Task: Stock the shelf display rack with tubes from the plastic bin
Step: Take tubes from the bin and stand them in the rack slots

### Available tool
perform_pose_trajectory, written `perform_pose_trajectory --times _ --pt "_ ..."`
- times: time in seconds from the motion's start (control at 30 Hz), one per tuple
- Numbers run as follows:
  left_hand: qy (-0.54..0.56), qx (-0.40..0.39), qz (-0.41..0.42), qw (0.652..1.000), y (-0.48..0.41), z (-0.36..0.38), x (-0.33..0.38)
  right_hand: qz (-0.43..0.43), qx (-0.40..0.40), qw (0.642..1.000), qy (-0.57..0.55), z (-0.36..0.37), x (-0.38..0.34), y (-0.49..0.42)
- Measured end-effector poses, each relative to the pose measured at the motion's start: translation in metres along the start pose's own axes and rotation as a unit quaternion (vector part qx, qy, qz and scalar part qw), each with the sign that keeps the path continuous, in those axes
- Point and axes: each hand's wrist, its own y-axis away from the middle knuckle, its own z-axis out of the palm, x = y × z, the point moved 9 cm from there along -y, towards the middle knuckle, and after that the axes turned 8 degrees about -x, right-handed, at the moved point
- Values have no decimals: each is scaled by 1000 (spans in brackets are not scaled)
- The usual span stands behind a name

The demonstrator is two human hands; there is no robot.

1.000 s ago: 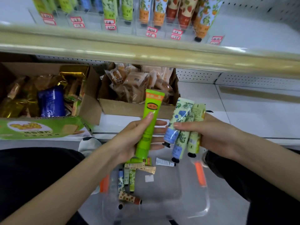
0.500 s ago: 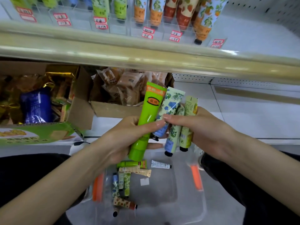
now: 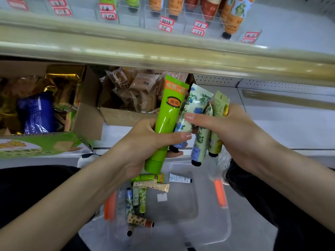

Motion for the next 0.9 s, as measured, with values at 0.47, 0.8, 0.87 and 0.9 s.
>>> perform_pose_trajectory --times 0.47,0.8,0.87,0.9 --pt "-11 14 -14 1000 1 -3 -7 32 -5 987 -157 -6 9 -4" --pt "72 -34 -19 997 5 7 -11 34 -34 963 -266 -1 10 -5" --pt "75 -36 -21 996 4 8 -12 36 -19 963 -268 -2 12 -6" --pt "78 -37 -21 996 3 8 -13 39 -15 964 -264 -1 13 -6"
